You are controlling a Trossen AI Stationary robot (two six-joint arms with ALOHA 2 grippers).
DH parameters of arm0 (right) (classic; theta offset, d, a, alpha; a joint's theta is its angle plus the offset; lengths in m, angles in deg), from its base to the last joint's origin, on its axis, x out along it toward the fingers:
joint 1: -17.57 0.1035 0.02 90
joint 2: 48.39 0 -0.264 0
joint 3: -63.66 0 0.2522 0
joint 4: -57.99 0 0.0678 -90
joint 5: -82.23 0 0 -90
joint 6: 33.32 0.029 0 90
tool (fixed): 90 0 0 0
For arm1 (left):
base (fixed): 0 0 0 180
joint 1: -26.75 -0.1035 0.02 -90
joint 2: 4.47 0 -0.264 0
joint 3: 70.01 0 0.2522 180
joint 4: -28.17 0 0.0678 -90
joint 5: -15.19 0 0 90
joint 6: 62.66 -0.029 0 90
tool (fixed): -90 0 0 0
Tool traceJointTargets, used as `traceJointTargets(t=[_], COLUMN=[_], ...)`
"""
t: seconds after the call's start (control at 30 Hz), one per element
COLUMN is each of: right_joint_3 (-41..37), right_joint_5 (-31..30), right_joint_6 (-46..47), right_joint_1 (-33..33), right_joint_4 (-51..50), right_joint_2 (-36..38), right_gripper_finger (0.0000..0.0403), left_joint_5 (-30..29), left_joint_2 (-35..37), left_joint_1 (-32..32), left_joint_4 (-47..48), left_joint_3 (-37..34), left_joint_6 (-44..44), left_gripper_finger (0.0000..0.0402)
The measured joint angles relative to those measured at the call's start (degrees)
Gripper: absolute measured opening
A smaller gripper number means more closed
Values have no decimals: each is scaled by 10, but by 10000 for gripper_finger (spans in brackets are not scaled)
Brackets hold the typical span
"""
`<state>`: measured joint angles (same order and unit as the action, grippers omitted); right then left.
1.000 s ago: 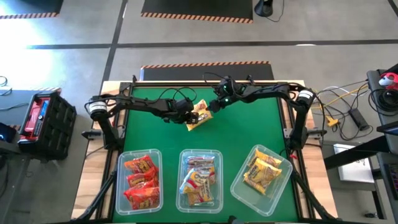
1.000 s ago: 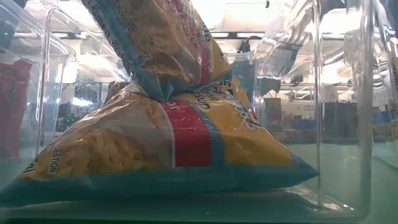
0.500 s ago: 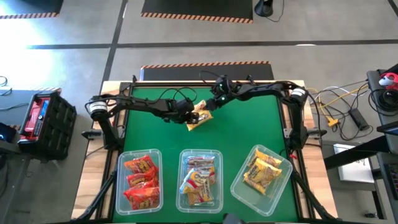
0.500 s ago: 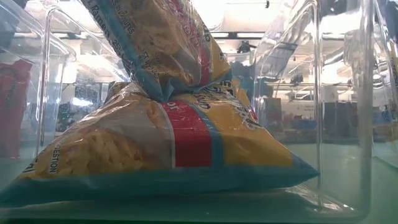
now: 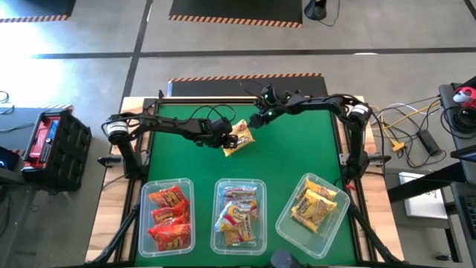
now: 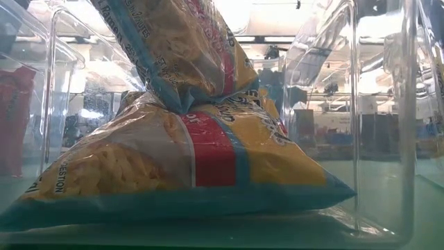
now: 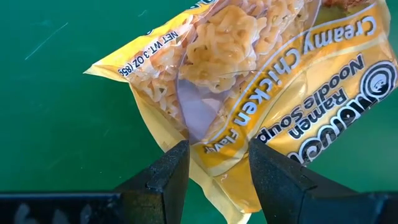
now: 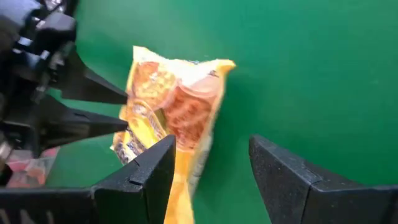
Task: Sort Maruchan noodles
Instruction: Put the yellow noodle pack into the right transparent bin
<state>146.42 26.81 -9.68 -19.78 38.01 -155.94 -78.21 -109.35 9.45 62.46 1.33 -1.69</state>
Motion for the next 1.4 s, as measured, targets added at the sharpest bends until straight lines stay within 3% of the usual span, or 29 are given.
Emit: traceJointTargets(t=[0.43,0.8,1.07,1.4], right_joint_3=[-13,-12,-9,-9], right_joint_5=[22,134,162,152], right_joint_6=[-9,39,38,38], right_joint_1=[15,16,16,21], right_joint_4=[7,86,87,88], right_joint_2=[-22,-44,-44,-59], right_gripper_finger=[192,192,192,192], left_joint_5=[0,1,0,0], left_joint_2=[0,0,0,0], left_joint_1=[0,0,0,0], left_joint_4=[6,15,20,20], left_joint_3=[0,1,1,1], left_joint_6=[7,12,13,24], left_gripper_finger=[146,146,146,146])
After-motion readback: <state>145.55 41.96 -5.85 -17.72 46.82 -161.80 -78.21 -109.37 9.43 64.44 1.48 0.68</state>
